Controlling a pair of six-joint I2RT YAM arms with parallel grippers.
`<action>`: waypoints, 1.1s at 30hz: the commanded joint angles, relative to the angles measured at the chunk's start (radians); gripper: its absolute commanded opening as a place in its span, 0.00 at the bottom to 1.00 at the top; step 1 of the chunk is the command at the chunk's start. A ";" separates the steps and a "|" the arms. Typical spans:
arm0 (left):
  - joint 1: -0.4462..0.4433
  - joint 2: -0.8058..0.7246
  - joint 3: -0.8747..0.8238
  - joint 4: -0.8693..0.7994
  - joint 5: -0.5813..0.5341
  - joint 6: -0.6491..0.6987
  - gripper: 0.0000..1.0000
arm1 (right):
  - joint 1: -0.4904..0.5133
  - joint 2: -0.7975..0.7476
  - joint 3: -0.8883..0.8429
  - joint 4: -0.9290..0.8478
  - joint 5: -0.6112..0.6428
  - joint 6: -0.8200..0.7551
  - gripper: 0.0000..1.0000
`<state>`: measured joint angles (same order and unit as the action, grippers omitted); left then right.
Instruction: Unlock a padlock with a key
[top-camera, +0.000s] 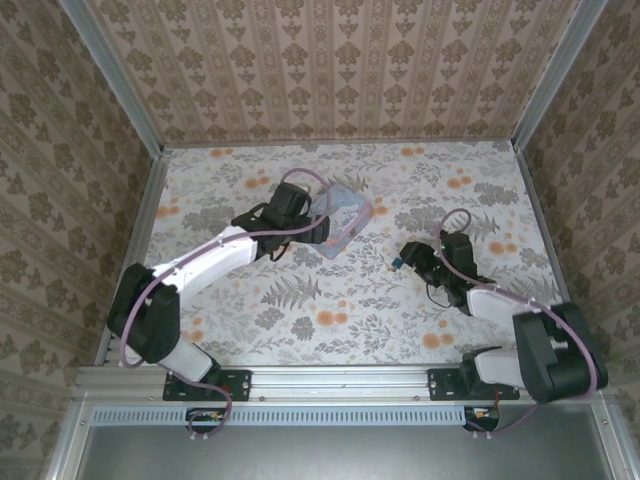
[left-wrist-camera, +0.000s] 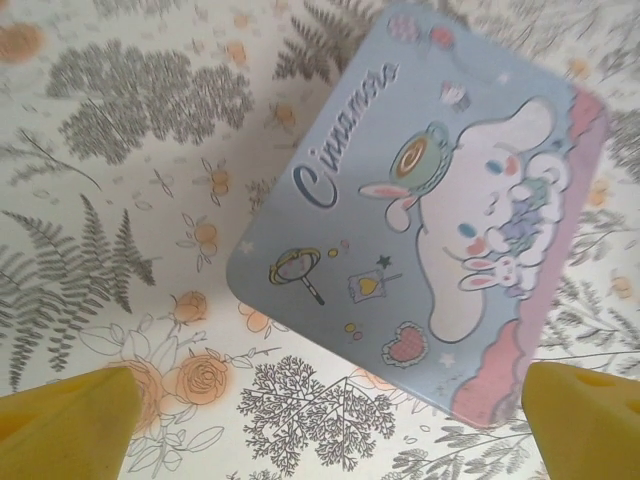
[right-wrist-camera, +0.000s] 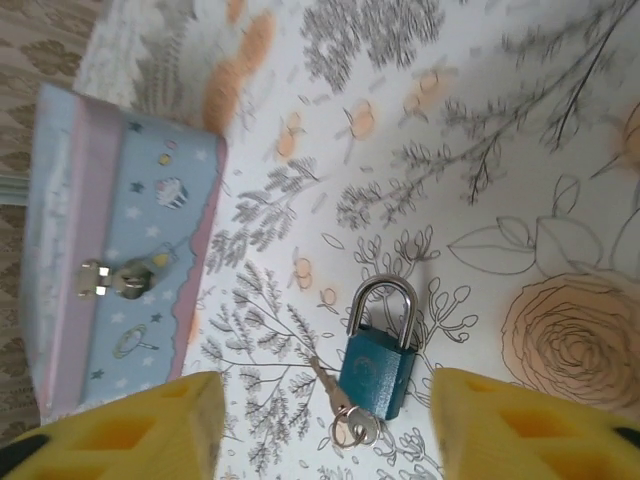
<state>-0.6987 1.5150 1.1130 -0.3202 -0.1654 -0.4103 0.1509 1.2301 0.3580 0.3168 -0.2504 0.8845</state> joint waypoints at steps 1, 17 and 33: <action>0.012 -0.084 -0.017 -0.048 -0.033 0.026 1.00 | -0.033 -0.125 0.000 -0.167 0.037 -0.034 0.67; 0.142 -0.482 -0.300 0.142 -0.315 0.128 1.00 | -0.157 -0.320 0.251 -0.431 0.158 -0.240 1.00; 0.449 -0.542 -0.629 0.617 -0.315 0.489 1.00 | -0.163 -0.235 0.090 0.063 0.543 -0.532 1.00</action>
<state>-0.2768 0.9554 0.5125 0.1684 -0.5209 -0.0570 -0.0067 0.9791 0.4835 0.2363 0.1818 0.4423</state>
